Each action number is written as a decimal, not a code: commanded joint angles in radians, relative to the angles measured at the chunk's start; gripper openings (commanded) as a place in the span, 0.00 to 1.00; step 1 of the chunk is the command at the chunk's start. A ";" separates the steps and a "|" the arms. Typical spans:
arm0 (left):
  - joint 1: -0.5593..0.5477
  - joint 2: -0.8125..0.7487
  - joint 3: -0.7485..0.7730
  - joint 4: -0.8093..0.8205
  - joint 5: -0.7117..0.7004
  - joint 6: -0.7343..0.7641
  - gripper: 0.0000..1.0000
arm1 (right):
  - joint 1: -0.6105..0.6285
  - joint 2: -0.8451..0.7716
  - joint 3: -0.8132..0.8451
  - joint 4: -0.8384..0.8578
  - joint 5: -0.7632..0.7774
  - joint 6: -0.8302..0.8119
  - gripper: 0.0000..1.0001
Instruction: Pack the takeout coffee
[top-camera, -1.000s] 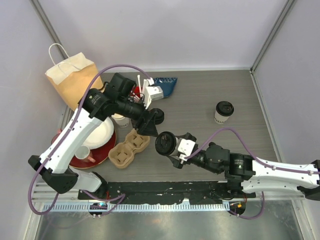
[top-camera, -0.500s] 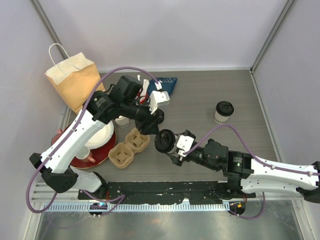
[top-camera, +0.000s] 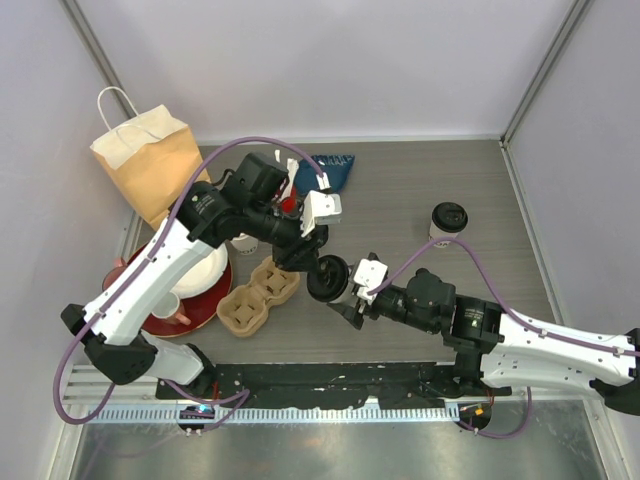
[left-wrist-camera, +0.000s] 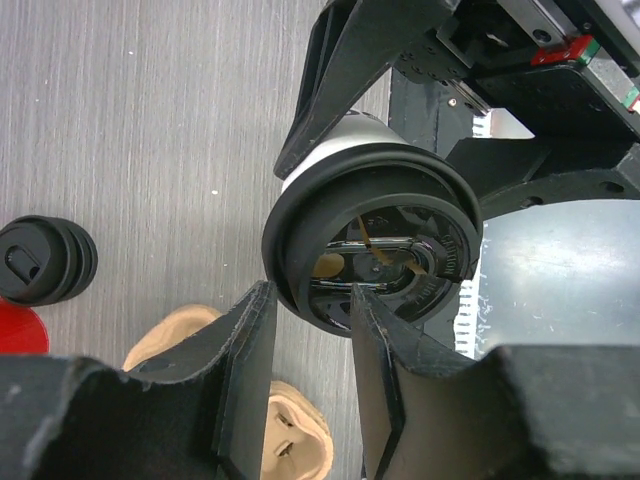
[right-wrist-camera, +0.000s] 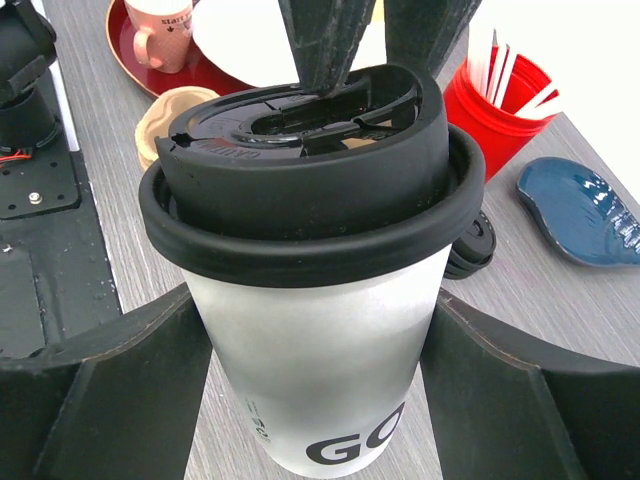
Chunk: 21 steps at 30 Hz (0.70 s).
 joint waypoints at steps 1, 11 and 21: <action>-0.006 0.004 0.025 0.012 0.033 0.010 0.38 | -0.006 0.001 0.051 0.059 -0.044 0.017 0.75; -0.008 0.019 0.029 0.025 0.017 0.002 0.26 | -0.015 0.021 0.065 0.058 -0.062 0.017 0.74; -0.008 0.022 0.017 -0.003 0.014 0.016 0.00 | -0.030 0.008 0.048 0.057 -0.050 0.045 0.76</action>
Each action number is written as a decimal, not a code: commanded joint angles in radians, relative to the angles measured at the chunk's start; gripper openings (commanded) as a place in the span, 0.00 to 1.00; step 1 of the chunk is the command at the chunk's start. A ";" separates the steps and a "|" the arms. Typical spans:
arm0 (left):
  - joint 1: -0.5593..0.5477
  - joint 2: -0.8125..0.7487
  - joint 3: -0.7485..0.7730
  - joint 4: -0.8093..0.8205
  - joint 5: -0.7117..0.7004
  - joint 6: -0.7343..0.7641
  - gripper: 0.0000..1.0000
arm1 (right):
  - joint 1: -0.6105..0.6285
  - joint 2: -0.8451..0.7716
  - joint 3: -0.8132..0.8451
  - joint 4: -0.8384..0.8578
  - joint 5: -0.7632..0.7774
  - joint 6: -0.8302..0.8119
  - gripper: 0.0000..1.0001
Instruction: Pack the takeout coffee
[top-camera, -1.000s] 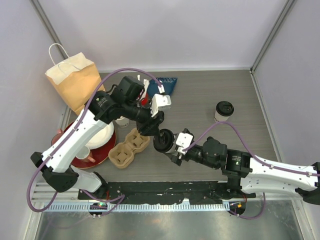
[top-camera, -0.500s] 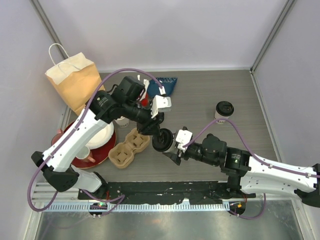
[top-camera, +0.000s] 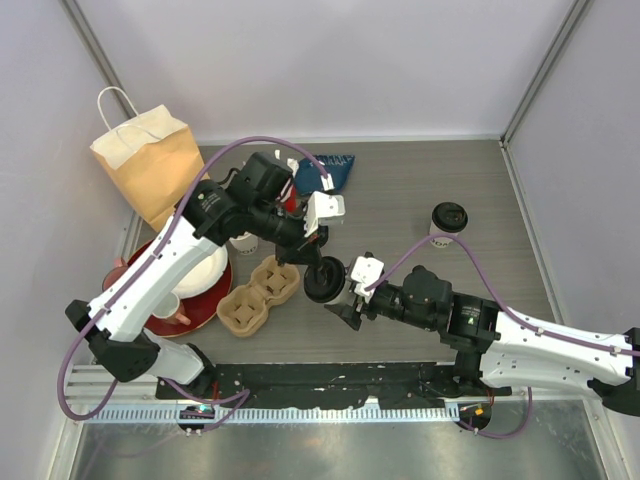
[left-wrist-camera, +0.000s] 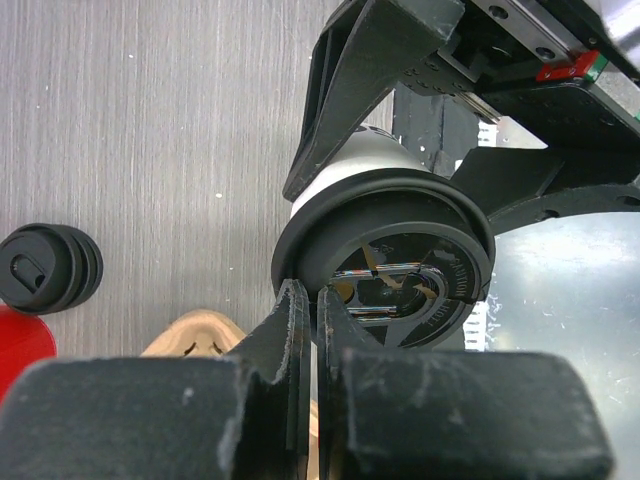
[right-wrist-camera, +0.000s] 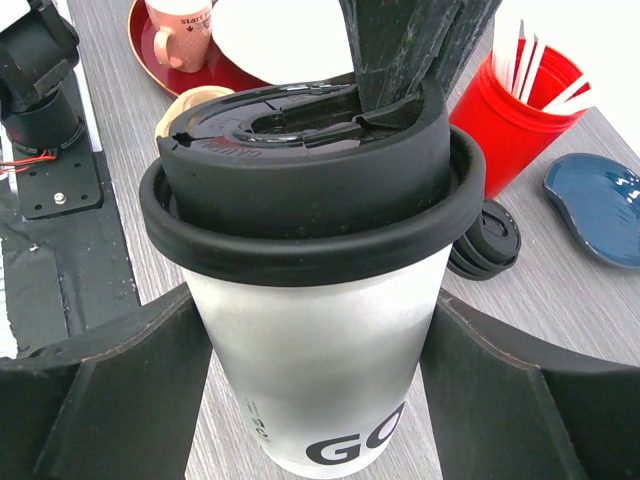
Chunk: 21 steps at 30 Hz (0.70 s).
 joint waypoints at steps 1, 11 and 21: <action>-0.004 0.004 0.015 -0.009 0.008 -0.013 0.00 | -0.007 -0.012 0.035 0.059 0.013 0.014 0.78; -0.004 0.029 -0.011 0.038 -0.194 -0.115 0.00 | -0.028 0.024 0.092 -0.092 0.125 0.082 0.95; -0.004 0.144 -0.003 0.109 -0.389 -0.246 0.00 | -0.048 -0.052 0.141 -0.339 0.233 0.174 0.96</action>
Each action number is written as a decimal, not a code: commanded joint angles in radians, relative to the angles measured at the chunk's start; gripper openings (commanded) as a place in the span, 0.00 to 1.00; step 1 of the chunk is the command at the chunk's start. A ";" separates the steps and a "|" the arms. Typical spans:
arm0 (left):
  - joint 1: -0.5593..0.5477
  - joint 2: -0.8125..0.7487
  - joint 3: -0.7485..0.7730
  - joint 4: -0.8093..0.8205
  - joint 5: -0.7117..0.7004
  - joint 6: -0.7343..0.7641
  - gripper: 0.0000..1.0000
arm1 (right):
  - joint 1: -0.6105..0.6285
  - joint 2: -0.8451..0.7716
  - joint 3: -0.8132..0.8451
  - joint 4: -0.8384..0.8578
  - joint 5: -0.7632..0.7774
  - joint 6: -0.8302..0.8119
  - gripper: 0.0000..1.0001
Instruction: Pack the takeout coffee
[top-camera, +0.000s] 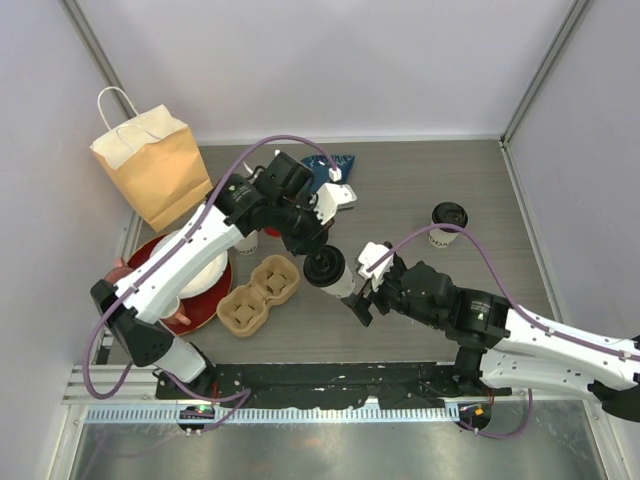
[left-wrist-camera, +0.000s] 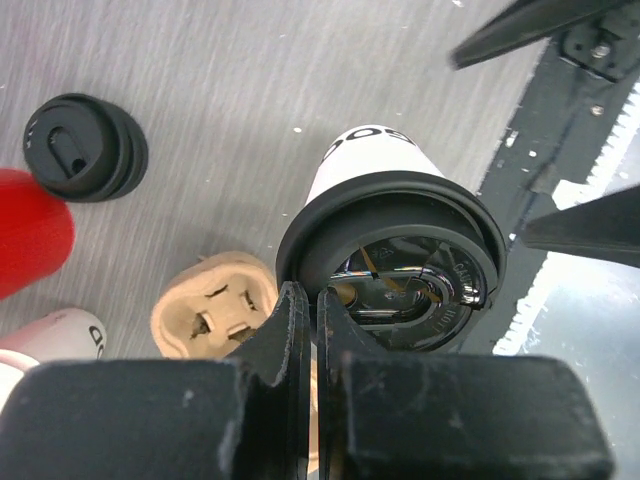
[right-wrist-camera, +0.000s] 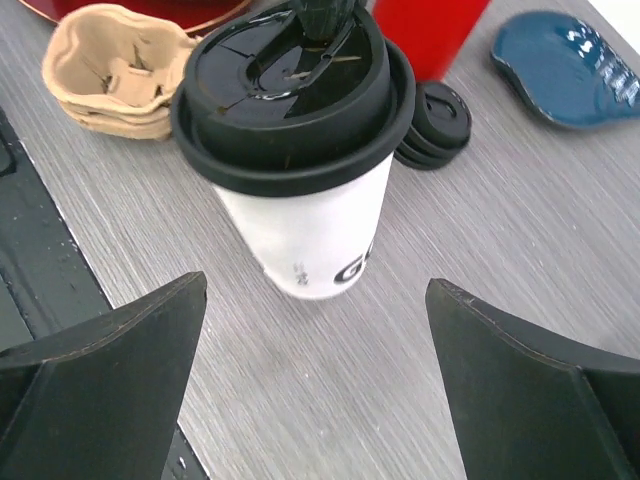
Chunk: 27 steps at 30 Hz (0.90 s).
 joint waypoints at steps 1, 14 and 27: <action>-0.003 0.064 0.013 0.094 -0.144 -0.092 0.00 | -0.008 -0.067 0.088 -0.160 0.160 0.080 0.97; -0.055 0.642 0.623 0.041 -0.227 -0.218 0.00 | -0.097 -0.161 0.444 -0.501 1.041 0.347 1.00; -0.088 0.861 0.848 0.000 -0.346 -0.171 0.00 | -0.097 -0.003 0.616 -0.603 1.049 0.275 1.00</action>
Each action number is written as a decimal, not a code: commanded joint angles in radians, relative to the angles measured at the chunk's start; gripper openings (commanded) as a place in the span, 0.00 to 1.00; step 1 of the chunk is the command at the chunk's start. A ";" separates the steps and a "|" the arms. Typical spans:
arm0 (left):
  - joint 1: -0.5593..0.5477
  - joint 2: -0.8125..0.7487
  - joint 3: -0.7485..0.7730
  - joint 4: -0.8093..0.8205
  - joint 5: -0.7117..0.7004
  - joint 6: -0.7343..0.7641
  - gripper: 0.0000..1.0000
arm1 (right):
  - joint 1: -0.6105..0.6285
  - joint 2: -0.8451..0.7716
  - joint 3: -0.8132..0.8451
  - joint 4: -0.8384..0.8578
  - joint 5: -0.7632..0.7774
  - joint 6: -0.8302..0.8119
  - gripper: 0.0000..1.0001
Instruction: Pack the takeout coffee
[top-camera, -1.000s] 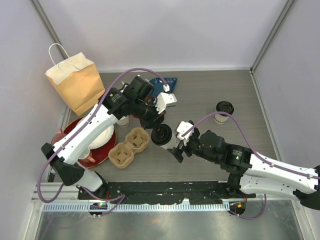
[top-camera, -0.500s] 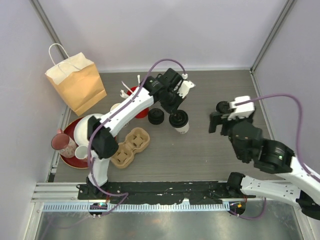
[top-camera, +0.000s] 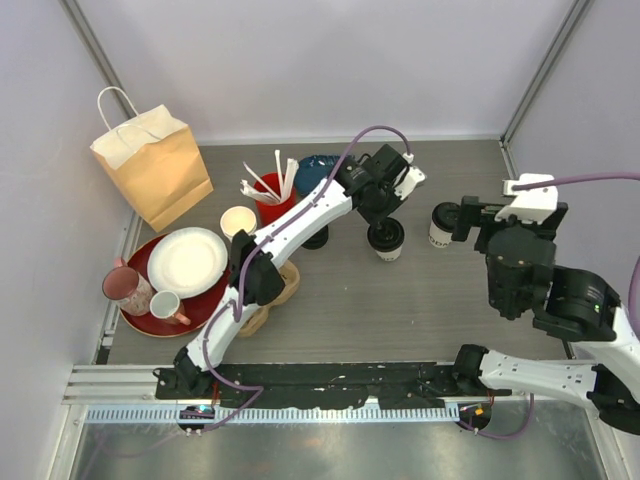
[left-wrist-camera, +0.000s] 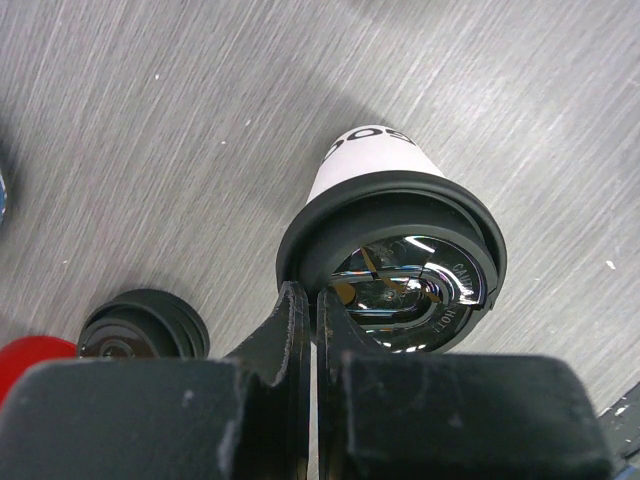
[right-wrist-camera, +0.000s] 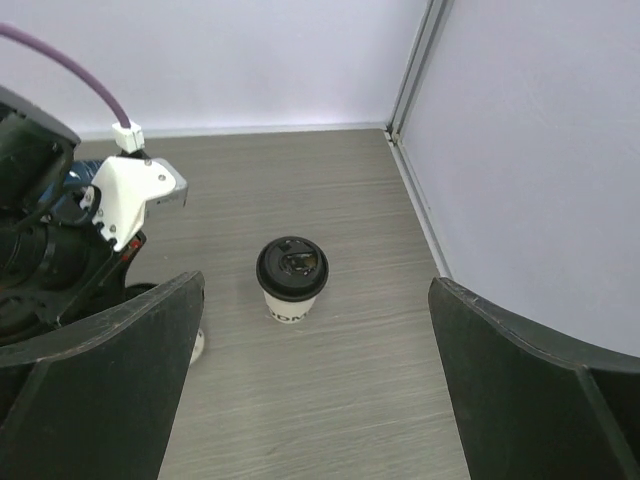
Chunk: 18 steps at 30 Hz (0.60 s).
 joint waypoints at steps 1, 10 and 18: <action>0.005 -0.012 0.014 -0.027 -0.055 0.023 0.00 | 0.001 0.035 -0.002 -0.031 0.010 0.009 1.00; -0.016 -0.008 -0.023 -0.067 -0.129 0.086 0.00 | -0.005 0.060 -0.030 -0.019 -0.024 0.015 1.00; -0.018 0.039 0.008 -0.064 -0.141 0.110 0.01 | -0.010 0.064 -0.039 -0.006 -0.065 0.001 1.00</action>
